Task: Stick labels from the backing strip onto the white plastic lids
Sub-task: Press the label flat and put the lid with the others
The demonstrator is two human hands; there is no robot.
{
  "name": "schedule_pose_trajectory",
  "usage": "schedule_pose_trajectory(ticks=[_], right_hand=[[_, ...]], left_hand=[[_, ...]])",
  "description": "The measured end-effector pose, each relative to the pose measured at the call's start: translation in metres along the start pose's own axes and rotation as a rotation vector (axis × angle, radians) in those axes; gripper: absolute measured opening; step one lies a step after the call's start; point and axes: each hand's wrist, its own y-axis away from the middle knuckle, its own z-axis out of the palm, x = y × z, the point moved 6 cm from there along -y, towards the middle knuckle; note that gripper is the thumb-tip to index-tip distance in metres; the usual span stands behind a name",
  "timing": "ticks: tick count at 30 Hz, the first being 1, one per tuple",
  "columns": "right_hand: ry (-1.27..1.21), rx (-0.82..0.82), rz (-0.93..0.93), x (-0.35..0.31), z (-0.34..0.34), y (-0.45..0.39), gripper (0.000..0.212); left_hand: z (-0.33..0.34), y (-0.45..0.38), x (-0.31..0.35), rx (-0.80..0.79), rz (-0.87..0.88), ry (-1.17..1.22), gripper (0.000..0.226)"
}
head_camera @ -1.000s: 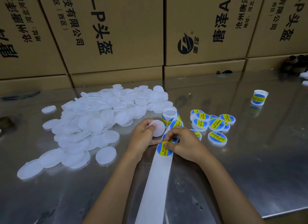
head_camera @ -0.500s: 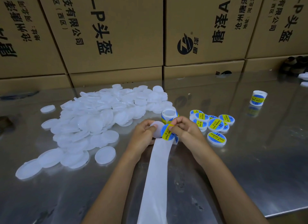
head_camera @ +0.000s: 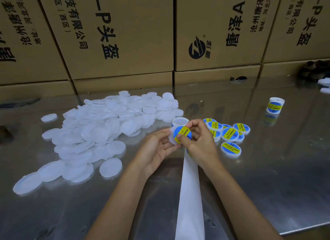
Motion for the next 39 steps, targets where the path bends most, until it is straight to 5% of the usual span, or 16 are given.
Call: schedule_pose_trajectory(ticks=[28, 39], right_hand=[[0.19, 0.077, -0.159, -0.002, -0.005, 0.001, 0.034], [0.225, 0.167, -0.118, 0.0, -0.011, 0.001, 0.05]], left_hand=[[0.01, 0.003, 0.004, -0.024, 0.089, -0.071, 0.024], [0.012, 0.006, 0.008, -0.081, 0.072, 0.098, 0.033]])
